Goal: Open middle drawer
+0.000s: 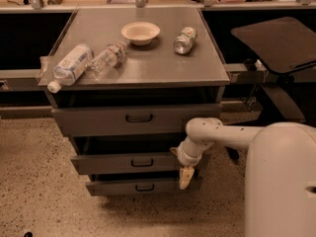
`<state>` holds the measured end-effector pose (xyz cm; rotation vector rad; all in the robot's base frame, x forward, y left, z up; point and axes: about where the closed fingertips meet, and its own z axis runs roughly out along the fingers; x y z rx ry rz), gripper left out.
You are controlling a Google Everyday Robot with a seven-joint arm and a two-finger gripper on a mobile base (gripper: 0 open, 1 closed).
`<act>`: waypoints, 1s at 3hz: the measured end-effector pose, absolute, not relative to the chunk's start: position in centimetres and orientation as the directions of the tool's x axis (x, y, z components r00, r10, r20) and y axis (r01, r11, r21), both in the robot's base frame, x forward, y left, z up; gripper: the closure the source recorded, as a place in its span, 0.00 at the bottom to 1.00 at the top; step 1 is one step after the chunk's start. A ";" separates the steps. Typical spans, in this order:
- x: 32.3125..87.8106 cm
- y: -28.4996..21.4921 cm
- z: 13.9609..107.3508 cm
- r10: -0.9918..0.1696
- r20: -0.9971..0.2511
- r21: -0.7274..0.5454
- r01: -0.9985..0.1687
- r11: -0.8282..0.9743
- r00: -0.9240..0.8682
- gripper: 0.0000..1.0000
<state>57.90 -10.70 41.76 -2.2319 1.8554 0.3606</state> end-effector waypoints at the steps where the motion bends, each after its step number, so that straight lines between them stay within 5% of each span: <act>1: 55.1 -10.2 43.5 -0.920 -0.328 0.005 -0.974 -0.227 0.213 0.19; 3: 51.9 -10.0 43.7 -0.909 -0.348 0.066 -0.961 -0.268 0.230 0.31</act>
Offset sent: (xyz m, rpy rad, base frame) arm -0.1084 0.0051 0.0161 0.0188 0.1929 0.1503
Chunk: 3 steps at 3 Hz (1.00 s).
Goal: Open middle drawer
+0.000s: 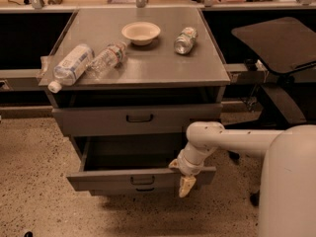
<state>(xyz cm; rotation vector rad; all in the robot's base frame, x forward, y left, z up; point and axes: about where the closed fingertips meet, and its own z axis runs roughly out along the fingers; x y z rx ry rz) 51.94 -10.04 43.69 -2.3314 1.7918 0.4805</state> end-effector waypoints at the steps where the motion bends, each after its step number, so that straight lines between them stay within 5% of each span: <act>1: 49.9 -10.1 43.9 -0.904 -0.336 0.062 -0.952 -0.300 0.263 0.15; 2: 49.0 -10.1 43.6 -0.904 -0.335 0.078 -0.948 -0.309 0.267 0.00; 3: 48.5 -9.8 42.7 -0.905 -0.314 0.092 -0.939 -0.332 0.289 0.04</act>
Offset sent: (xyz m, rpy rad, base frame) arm -0.0162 -0.0006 0.0018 -0.0092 -0.0066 0.0277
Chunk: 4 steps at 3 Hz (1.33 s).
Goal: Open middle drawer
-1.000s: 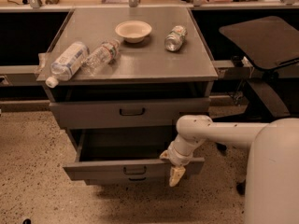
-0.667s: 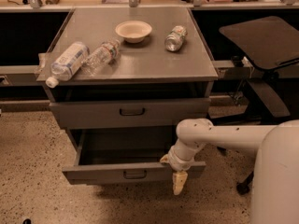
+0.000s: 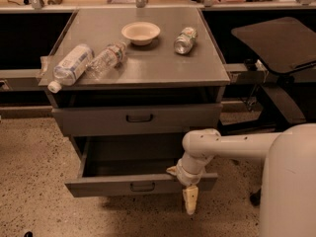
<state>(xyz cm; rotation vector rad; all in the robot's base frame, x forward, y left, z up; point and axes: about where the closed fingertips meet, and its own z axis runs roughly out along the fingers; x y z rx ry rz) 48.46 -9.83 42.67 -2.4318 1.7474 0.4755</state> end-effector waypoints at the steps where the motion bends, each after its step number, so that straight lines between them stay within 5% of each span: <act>1: 46.5 -9.9 42.0 -0.913 -0.264 0.111 -0.930 -0.350 0.312 0.27; 2: 45.6 -9.6 42.4 -0.909 -0.262 0.110 -0.926 -0.362 0.325 0.45; 3: 45.5 -9.6 42.8 -0.907 -0.266 0.113 -0.924 -0.365 0.326 0.49; 4: 45.6 -9.4 42.9 -0.907 -0.266 0.113 -0.924 -0.365 0.326 0.26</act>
Offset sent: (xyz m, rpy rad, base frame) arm -0.1117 0.0231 0.0225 -0.0438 0.0088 0.1525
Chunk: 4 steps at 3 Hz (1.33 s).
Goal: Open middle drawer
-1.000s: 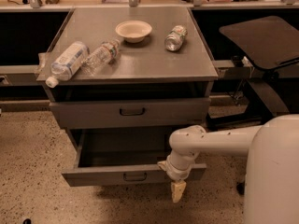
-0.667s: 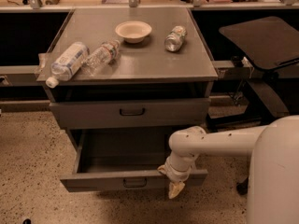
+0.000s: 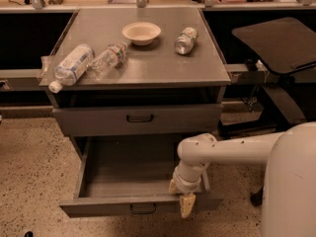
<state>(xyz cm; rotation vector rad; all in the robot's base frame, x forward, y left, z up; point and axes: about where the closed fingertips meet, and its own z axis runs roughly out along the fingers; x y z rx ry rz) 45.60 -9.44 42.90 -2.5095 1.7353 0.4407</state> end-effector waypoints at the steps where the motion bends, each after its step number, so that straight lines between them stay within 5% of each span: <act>1: 45.6 -9.4 42.9 -0.907 -0.266 0.113 -0.924 -0.365 0.326 0.03; 2: 45.5 -9.4 43.1 -0.907 -0.266 0.113 -0.924 -0.365 0.326 0.00; 4: 41.5 -10.6 44.7 -0.909 -0.302 0.072 -0.944 -0.321 0.286 0.33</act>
Offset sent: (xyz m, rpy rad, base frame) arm -0.0057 -0.0031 0.0007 0.0060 -0.0066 -0.0137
